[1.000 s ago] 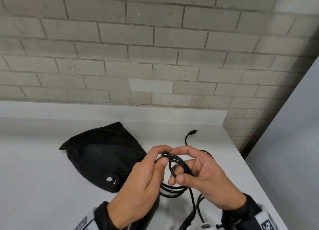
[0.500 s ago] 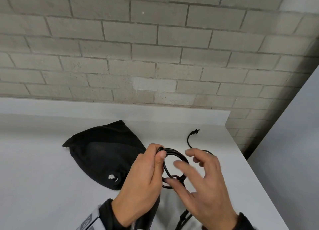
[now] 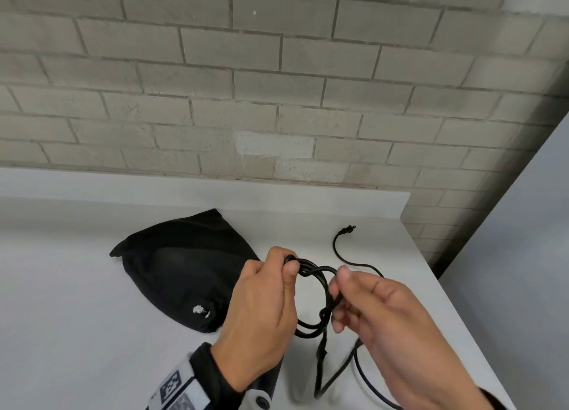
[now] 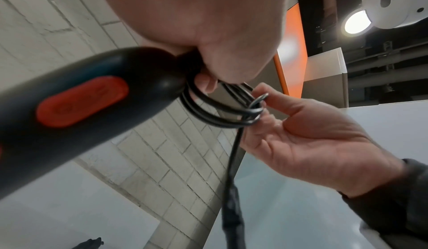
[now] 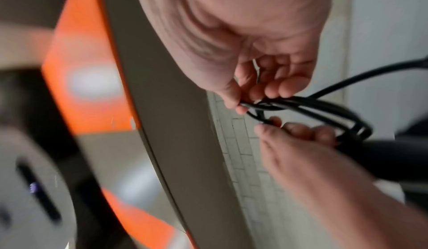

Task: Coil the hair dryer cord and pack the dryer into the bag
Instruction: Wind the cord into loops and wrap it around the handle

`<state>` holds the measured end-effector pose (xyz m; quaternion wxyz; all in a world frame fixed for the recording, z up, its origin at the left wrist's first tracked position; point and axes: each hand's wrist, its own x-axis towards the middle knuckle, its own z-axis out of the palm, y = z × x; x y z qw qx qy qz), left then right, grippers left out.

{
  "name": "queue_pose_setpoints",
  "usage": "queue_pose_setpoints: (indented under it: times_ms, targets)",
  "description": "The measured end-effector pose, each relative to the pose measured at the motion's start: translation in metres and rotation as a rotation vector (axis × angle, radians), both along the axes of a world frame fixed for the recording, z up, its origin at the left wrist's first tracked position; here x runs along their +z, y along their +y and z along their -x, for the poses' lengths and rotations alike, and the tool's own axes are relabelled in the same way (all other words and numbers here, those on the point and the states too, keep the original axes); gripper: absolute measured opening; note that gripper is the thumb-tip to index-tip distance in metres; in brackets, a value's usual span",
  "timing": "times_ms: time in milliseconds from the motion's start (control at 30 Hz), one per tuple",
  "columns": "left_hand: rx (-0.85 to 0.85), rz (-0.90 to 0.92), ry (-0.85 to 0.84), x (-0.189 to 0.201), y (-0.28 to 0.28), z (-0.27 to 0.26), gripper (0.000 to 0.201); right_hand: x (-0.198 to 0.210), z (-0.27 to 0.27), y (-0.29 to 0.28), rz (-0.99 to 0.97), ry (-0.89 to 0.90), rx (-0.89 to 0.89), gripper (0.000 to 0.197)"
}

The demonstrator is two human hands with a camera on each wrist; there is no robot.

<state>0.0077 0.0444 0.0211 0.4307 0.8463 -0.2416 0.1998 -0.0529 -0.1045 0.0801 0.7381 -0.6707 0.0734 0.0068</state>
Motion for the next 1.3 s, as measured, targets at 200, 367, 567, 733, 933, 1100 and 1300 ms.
queue_pose_setpoints:
  times_ms: [200,367,567,733,933,1100,1300]
  targets:
    - [-0.029,-0.011,-0.040,0.000,-0.004,0.005,0.031,-0.003,-0.007,-0.014,-0.389,0.160,0.080,0.039]
    - [-0.100,0.059,0.028,0.000,-0.004,0.005,0.031,-0.006,0.004,-0.021,0.070,-0.071,0.171,0.019]
    - [-0.048,-0.046,0.006,0.002,-0.011,0.006,0.029,-0.012,0.009,-0.012,0.242,-0.200,-0.095,0.025]
    - [-0.032,-0.074,-0.002,0.002,-0.021,0.010,0.029,-0.021,0.007,0.009,-0.023,-0.317,-0.317,0.017]
    - [0.004,-0.125,-0.055,0.005,-0.022,0.010,0.035,-0.024,0.003,0.012,-0.265,-0.249,-0.400,0.020]
    - [0.056,-0.105,-0.072,0.005,-0.020,0.005,0.031,-0.006,0.008,-0.004,-0.505,-0.121,-0.309,0.066]
    - [-0.009,-0.004,-0.039,0.001,-0.018,0.000,0.030,-0.001,0.012,-0.019,-0.672,-0.136,-0.070,0.078]
